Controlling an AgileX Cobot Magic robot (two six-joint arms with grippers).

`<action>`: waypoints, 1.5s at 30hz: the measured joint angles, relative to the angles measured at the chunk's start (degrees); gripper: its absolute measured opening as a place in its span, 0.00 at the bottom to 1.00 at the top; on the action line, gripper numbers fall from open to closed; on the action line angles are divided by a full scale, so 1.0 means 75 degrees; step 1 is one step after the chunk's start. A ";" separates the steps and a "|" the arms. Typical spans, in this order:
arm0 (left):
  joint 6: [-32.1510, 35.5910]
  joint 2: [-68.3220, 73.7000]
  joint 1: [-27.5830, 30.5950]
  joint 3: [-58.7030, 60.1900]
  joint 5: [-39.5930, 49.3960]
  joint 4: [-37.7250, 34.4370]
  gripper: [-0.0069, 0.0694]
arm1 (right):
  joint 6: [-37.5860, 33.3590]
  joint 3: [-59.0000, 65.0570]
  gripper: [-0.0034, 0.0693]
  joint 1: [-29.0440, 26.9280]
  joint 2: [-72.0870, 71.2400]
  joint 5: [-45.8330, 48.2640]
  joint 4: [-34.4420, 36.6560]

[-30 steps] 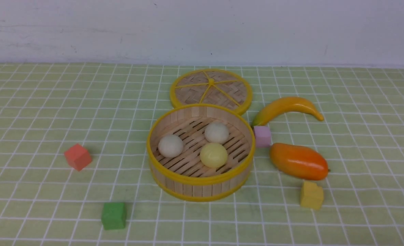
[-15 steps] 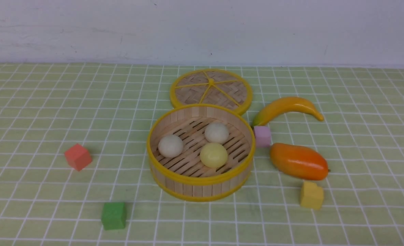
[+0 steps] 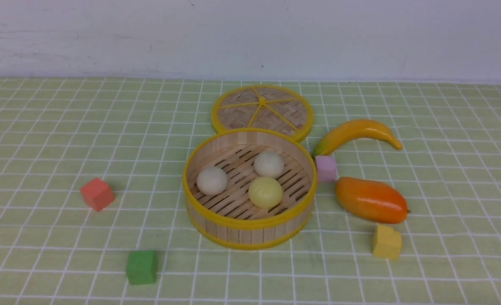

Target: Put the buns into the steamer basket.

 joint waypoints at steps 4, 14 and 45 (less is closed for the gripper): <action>0.0000 0.0000 0.0000 0.0000 0.0000 0.0000 0.40 | 0.0615 0.0025 0.07 -0.0007 0.0001 -0.0145 -0.0348; 0.0000 0.0000 0.0000 0.0006 0.0000 0.0000 0.40 | 0.2962 0.0024 0.08 -0.0007 0.0001 -0.0187 -0.2068; 0.0000 0.0000 -0.0009 0.0006 0.0000 0.0000 0.40 | 0.3183 0.0033 0.12 -0.0007 0.0001 -0.0214 -0.2253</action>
